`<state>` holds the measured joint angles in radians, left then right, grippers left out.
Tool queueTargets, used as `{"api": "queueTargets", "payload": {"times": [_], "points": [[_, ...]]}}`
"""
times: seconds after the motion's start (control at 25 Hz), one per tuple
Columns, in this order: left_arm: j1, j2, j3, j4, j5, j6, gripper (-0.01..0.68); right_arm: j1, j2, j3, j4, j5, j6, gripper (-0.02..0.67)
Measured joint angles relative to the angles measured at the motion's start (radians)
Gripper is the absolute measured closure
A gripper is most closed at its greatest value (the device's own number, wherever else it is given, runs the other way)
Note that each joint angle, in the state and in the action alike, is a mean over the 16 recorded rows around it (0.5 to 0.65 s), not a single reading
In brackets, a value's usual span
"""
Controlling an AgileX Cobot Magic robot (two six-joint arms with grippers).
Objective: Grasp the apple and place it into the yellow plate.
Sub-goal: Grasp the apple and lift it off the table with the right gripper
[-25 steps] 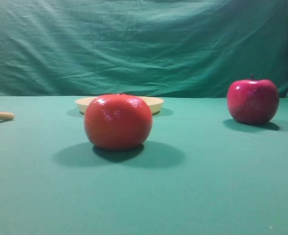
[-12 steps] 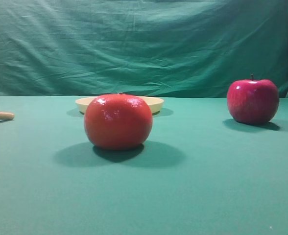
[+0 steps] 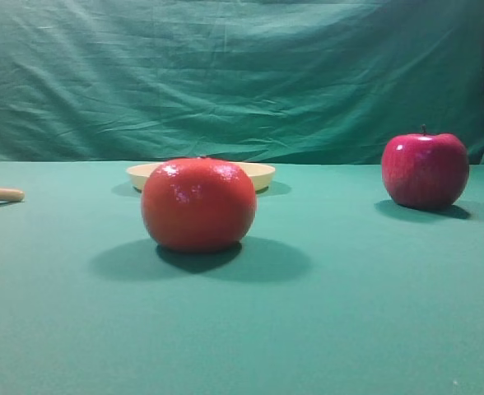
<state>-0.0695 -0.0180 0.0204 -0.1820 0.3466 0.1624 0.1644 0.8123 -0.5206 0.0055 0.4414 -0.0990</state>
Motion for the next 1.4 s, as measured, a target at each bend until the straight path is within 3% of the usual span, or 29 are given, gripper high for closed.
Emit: {"api": "queueTargets", "payload": {"times": [0.52,0.72,0.88,1.24,1.4], "points": [[0.000,0.000,0.000,0.000,0.000,0.000,0.516,0.033,0.454,-0.419,0.041,0.305,-0.083,0.649],[0.000,0.000,0.000,0.000,0.000,0.000,0.516,0.054,0.603,-0.540,0.053,0.362,-0.083,0.606],[0.000,0.000,0.000,0.000,0.000,0.000,0.516,0.066,0.685,-0.598,0.056,0.362,-0.083,0.490],[0.000,0.000,0.000,0.000,0.000,0.000,0.516,0.070,0.776,-0.643,0.058,0.313,-0.083,0.126],[0.000,0.000,0.000,0.000,0.000,0.000,0.516,0.076,0.802,-0.645,0.058,0.286,-0.083,0.016]]}}
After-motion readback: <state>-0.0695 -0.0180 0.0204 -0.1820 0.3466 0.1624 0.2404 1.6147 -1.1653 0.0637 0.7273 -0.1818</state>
